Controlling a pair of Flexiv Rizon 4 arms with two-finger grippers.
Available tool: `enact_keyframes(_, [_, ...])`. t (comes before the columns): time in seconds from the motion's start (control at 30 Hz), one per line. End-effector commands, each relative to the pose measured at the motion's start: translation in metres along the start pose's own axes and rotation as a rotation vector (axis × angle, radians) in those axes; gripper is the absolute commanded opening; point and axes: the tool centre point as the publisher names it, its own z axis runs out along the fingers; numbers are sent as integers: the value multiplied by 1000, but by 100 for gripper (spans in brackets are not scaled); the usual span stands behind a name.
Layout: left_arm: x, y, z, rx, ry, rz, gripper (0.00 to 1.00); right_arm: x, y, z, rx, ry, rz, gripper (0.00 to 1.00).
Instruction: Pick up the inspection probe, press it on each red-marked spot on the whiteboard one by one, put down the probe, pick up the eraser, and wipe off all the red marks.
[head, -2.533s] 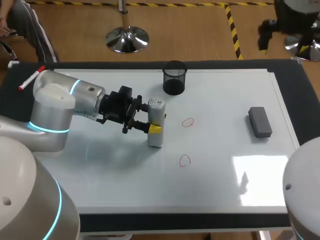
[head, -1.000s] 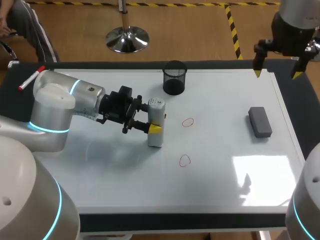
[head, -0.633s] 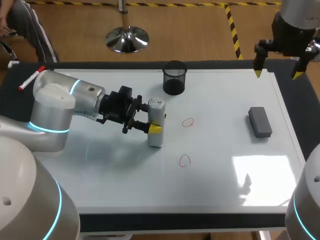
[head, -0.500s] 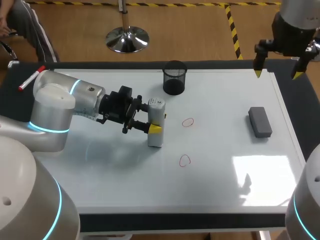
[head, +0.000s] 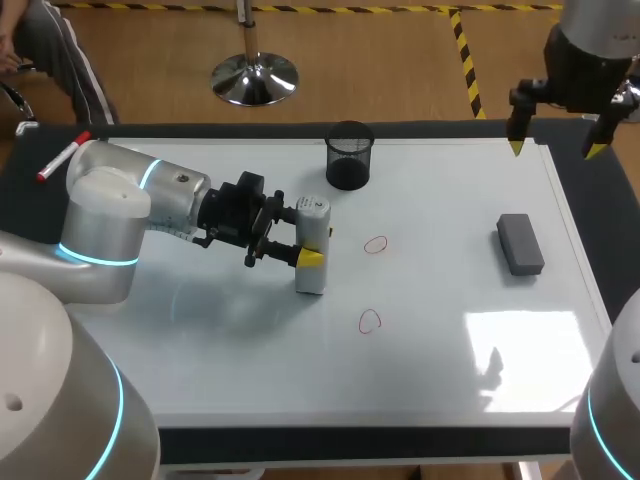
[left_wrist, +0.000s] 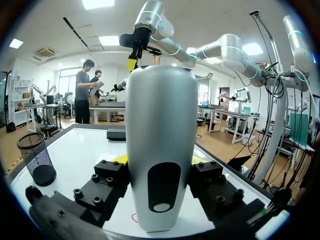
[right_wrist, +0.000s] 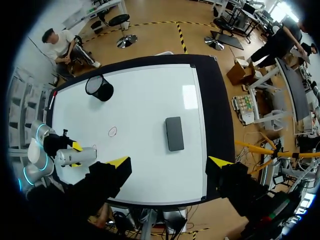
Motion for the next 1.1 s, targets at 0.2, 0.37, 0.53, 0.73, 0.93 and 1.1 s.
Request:
enact_keyframes(0.2, [1,9,2,4,1,0,0,-6,-2,4,-7,18,4,100])
enact_keyframes(0.37, [1,9,2,4,1,0,0,-11,-7,14,0,34,8,100])
enact_keyframes(0.53, [1,9,2,4,1,0,0,-14,-12,22,1,45,5,100])
enact_keyframes(0.73, [1,9,2,4,1,0,0,-14,-16,33,-6,55,1,100])
enact_keyframes(0.93, [1,9,2,4,1,0,0,-13,-13,51,-6,84,-15,100])
enact_keyframes(1.1, [1,9,2,4,1,0,0,-12,-8,63,-4,78,-29,100])
